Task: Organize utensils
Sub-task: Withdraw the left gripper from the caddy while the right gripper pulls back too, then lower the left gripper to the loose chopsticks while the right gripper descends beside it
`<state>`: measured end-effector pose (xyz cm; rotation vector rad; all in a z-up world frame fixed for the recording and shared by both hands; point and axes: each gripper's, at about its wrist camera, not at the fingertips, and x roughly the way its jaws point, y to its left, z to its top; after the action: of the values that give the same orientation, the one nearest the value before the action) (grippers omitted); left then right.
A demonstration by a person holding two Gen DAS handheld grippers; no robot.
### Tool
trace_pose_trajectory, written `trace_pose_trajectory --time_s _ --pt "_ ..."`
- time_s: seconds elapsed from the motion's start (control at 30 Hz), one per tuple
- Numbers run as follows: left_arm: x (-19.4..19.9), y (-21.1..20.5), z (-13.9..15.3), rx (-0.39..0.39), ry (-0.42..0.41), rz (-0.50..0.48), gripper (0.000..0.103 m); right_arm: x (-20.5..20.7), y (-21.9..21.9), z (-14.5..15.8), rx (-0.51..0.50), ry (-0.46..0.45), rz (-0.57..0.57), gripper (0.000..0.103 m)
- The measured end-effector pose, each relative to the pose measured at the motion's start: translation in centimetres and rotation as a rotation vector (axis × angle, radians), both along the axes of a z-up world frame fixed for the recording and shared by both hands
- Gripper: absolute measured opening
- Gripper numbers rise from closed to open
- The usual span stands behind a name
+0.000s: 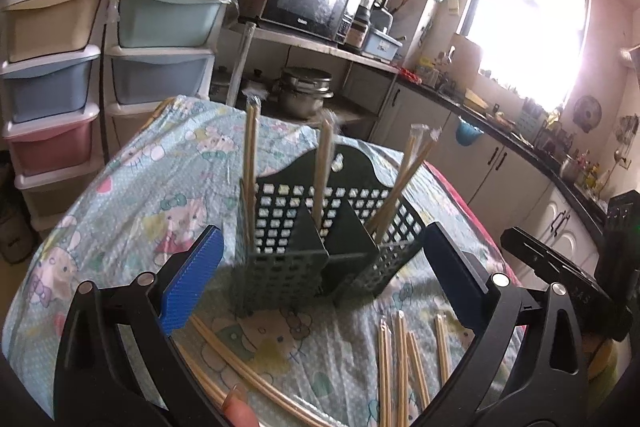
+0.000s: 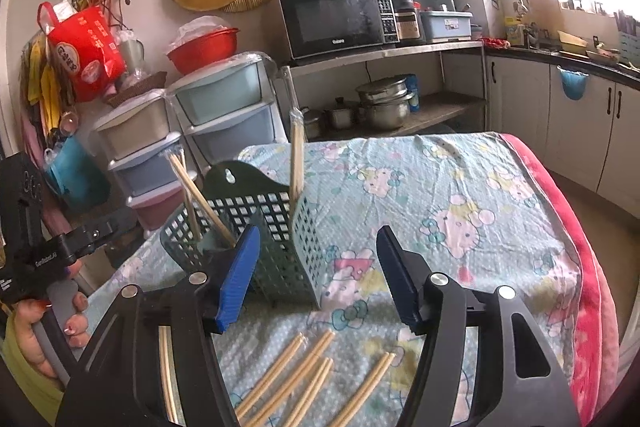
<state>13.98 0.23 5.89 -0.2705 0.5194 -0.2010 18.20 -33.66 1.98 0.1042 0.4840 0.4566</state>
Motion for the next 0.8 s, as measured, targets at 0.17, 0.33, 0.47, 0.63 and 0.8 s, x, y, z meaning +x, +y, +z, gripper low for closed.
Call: trace_pose_trajectory --time_s 0.17,0.33,0.47,0.63,0.8 --pt "-0.1 -1.1 -1.3 0.011 0.033 -0.024 0.092 -0.2 -0.5 -1.0 -0.007 0.026 -0.011 0.058" --pt "-0.1 -2.2 -2.1 0.021 0.050 -0.052 0.092 -0.6 -1.0 -2.0 -0.010 0.048 -0.024 0.058" --pt "0.0 -3.1 -2.5 0.035 0.060 -0.068 0.092 -0.8 -1.6 -2.5 -0.010 0.058 -0.033 0.058" --pt "0.4 -4.2 -3.3 0.054 0.083 -0.090 0.092 -0.9 -2.1 -2.9 -0.013 0.069 -0.040 0.058" --pt "0.8 -5.2 -4.1 0.072 0.111 -0.109 0.091 -1.0 -2.5 -3.3 -0.026 0.078 -0.047 0.058"
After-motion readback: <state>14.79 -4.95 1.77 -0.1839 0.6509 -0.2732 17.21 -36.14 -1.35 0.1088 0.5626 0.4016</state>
